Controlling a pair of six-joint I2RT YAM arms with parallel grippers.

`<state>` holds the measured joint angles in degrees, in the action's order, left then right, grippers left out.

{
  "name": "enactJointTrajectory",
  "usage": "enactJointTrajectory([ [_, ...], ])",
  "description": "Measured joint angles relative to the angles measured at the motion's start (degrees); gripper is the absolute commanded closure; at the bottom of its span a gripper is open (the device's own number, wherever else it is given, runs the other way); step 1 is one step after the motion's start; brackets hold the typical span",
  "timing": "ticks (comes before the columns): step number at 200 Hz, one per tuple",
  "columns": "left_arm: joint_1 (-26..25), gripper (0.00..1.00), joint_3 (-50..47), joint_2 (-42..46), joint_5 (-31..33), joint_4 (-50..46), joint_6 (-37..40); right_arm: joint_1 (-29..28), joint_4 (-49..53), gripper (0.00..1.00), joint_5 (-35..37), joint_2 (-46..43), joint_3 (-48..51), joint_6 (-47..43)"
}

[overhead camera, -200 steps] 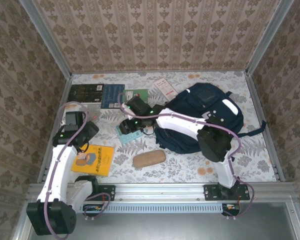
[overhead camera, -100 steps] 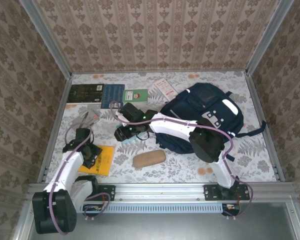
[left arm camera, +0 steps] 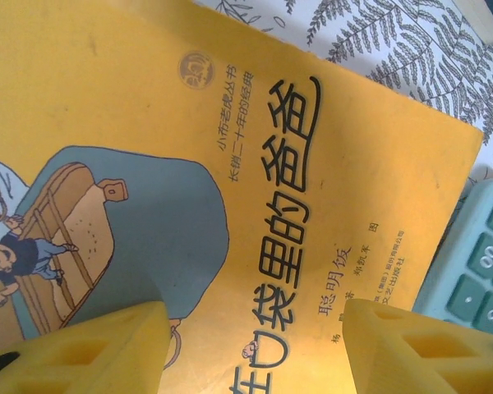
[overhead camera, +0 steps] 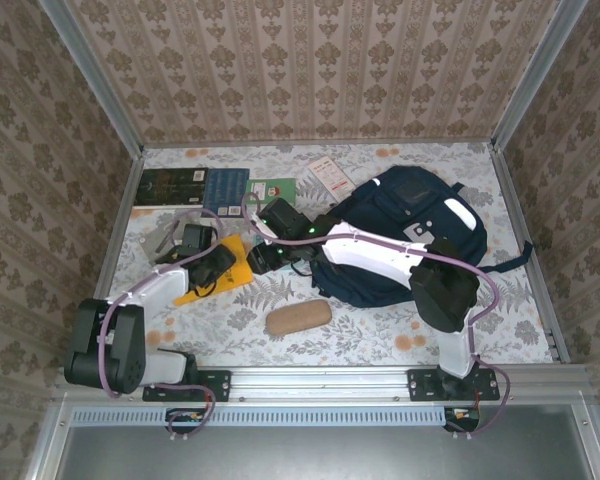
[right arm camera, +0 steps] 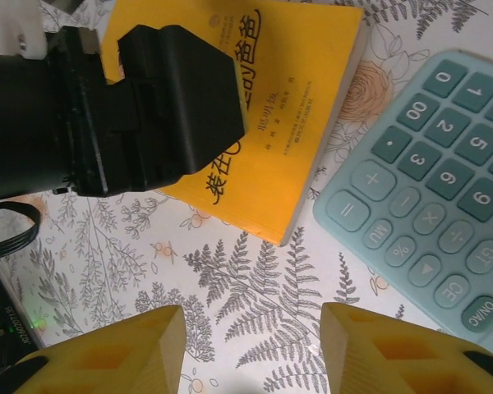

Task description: Pack the student bag

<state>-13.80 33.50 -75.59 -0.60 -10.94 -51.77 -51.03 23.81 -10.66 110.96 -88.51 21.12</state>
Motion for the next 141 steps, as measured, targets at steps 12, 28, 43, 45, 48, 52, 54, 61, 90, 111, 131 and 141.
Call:
enactJointTrajectory([
  [12, 0.0, 0.36, 0.0, 1.05, 0.02, -1.53, 0.61, 0.11, 0.44, 0.54, 0.0, 0.07, -0.09, -0.02],
  [28, 0.15, 0.36, -0.02, 4.07, 0.63, -5.2, 1.55, 0.11, 1.03, 0.55, -0.04, 0.94, -1.27, -0.17],
  [43, 1.4, 0.36, -0.02, 7.39, 0.92, -7.93, 2.32, 0.11, 1.18, 0.55, -0.04, 2.32, -2.86, -0.22],
  [45, 1.68, 0.36, -0.02, 7.78, 0.92, -8.35, 2.38, 0.11, 1.18, 0.56, -0.02, 2.51, -3.13, -0.22],
  [48, 2.23, 0.36, 0.0, 8.39, 1.07, -8.92, 2.49, 0.11, 1.2, 0.57, -0.02, 2.91, -3.5, -0.28],
  [52, 3.06, 0.36, 0.0, 9.11, 1.09, -9.75, 2.58, 0.11, 1.22, 0.59, 0.0, 3.37, -4.02, -0.28],
  [54, 3.5, 0.36, 0.0, 9.46, 1.11, -10.21, 2.6, 0.11, 1.22, 0.6, 0.02, 3.69, -4.35, -0.42],
  [61, 4.66, 0.37, 0.0, 10.25, 1.31, -11.43, 2.71, 0.11, 1.29, 0.62, 0.2, 4.98, -5.64, -0.72],
  [90, 6.84, 0.44, -0.04, 13.0, 3.08, -17.38, 2.12, 0.11, 1.09, 0.78, 1.9, 11.43, -11.56, -1.79],
  [111, 7.91, 0.51, -0.63, 14.56, 3.54, -20.13, 1.66, 0.11, 0.17, 0.85, 2.67, 15.74, -14.93, -1.88],
  [131, 9.57, 0.58, -1.7, 15.08, 3.45, -21.81, 1.46, 0.15, 0.37, 0.87, 2.95, 20.94, -20.76, -1.92],
  [141, 10.32, 0.59, -2.05, 15.06, 3.43, -22.73, 1.22, 0.15, 0.48, 0.86, 2.93, 23.96, -24.61, -1.95],
])
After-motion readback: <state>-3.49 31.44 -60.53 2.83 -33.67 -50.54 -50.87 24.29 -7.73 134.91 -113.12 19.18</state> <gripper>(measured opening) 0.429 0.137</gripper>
